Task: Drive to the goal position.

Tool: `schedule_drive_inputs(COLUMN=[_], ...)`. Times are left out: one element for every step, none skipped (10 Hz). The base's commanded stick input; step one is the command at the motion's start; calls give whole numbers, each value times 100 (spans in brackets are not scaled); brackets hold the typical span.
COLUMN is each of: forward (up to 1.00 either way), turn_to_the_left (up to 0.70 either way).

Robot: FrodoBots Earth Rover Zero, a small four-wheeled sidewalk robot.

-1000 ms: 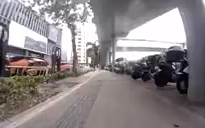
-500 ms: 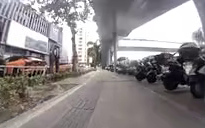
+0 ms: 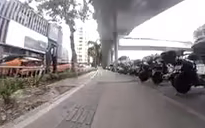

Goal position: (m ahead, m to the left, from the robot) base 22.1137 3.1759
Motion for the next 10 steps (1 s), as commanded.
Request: schedule_drive_inputs(forward=[70, 70, 70, 70, 70, 70, 70, 70, 70, 70], turn_to_the_left=[0, 0, 0, 0, 0, 0, 0, 0, 0, 0])
